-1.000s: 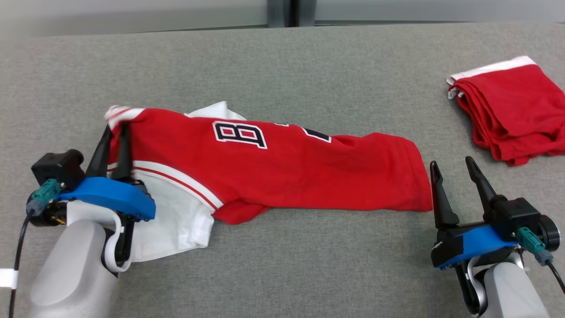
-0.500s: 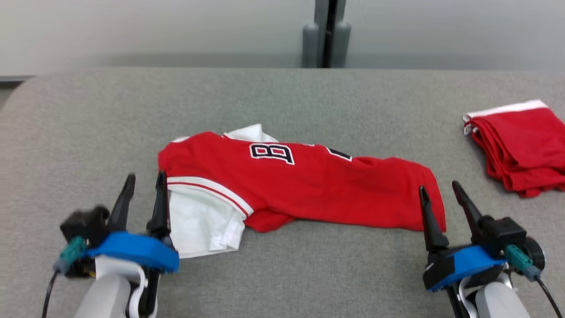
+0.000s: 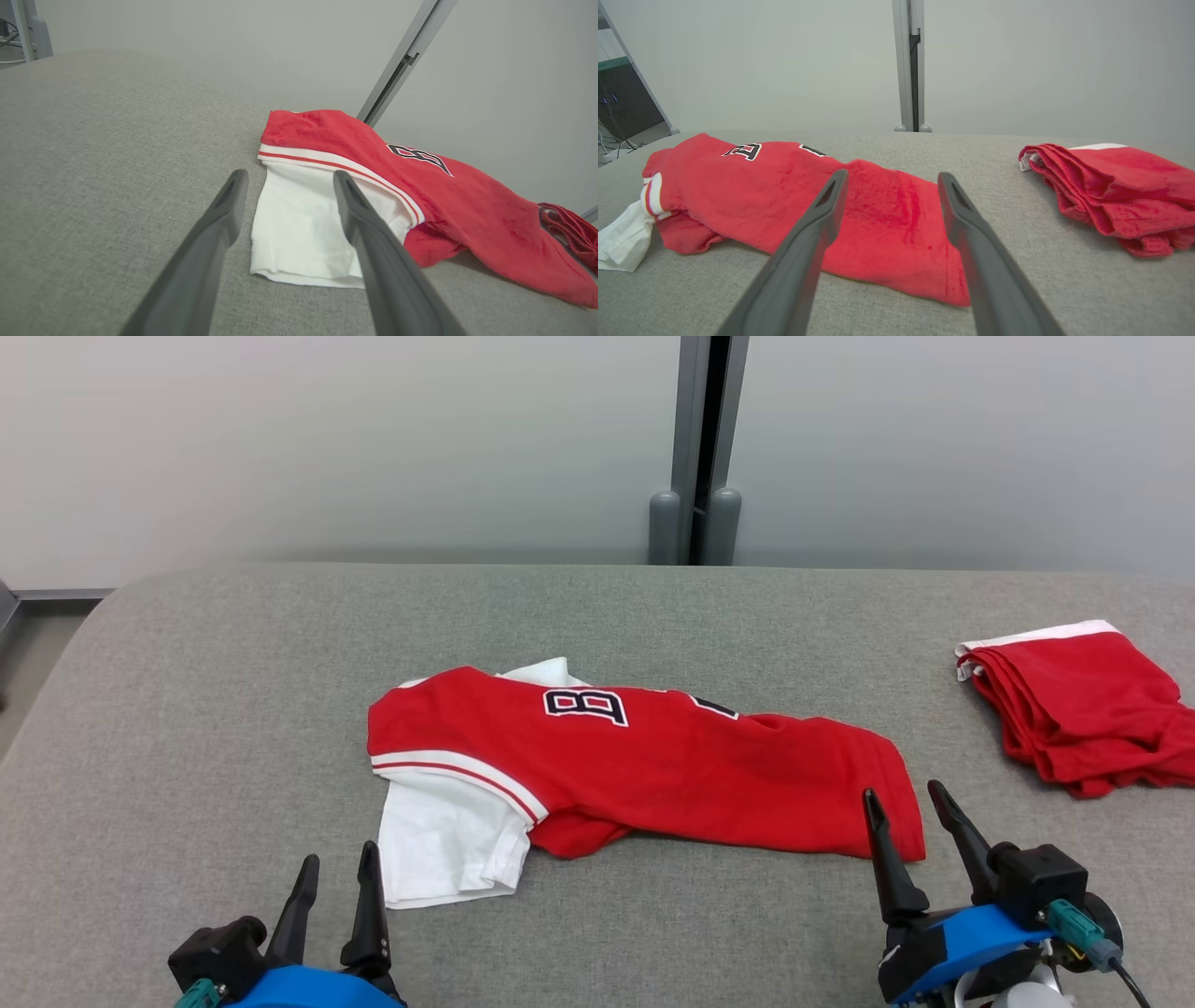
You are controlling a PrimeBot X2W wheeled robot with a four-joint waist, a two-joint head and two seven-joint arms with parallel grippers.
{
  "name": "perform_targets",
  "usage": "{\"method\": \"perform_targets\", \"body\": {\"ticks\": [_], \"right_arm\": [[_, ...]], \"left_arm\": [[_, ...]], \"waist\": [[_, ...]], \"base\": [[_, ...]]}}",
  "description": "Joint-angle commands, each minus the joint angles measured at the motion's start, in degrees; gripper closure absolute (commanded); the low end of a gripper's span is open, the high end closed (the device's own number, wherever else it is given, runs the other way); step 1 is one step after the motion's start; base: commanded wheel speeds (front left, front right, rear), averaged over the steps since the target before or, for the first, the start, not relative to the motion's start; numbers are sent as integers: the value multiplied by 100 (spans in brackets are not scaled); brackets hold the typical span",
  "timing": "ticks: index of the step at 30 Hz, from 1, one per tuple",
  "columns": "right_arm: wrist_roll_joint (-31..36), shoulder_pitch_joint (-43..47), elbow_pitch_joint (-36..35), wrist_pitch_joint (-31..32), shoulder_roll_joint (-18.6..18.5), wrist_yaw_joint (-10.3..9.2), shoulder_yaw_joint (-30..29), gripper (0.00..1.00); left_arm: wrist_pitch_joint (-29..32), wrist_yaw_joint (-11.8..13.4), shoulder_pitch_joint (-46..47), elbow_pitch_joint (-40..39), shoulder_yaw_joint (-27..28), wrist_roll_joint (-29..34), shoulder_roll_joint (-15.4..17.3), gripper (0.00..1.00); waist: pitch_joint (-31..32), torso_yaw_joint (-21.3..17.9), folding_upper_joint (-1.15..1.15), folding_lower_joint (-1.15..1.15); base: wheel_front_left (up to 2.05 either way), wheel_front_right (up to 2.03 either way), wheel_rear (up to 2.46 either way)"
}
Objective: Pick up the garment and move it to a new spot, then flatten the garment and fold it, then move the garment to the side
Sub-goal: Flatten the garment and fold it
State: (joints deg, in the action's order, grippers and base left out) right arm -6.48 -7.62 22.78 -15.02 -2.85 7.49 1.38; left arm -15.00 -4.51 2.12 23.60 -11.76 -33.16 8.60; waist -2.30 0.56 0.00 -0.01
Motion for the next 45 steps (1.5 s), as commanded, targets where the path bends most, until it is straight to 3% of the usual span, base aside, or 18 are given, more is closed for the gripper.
{"method": "perform_targets", "body": {"ticks": [1, 24, 36, 45], "right_arm": [[-41, 103, 6, -20, -10, 0, 5, 0], [-88, 104, 166, -21, -10, 0, 24, 0], [-15, -100, 532, -20, -10, 0, 149, 0], [45, -290, 828, -21, -10, 0, 155, 0]], "left_arm": [[-24, -3, -43, -33, 2, 33, -13, 0], [22, 41, -13, -138, -47, 156, -45, 0], [1250, 512, 322, 551, -55, -72, -7, 0], [1807, 567, 615, 999, -57, -270, -20, 0]], "waist": [[25, -18, 0, 1], [49, -78, 0, 1], [-164, -194, 0, 1], [-355, -339, 0, 1]], "base": [[0, 0, 0], [0, 0, 0], [0, 0, 0], [0, 0, 0]]}}
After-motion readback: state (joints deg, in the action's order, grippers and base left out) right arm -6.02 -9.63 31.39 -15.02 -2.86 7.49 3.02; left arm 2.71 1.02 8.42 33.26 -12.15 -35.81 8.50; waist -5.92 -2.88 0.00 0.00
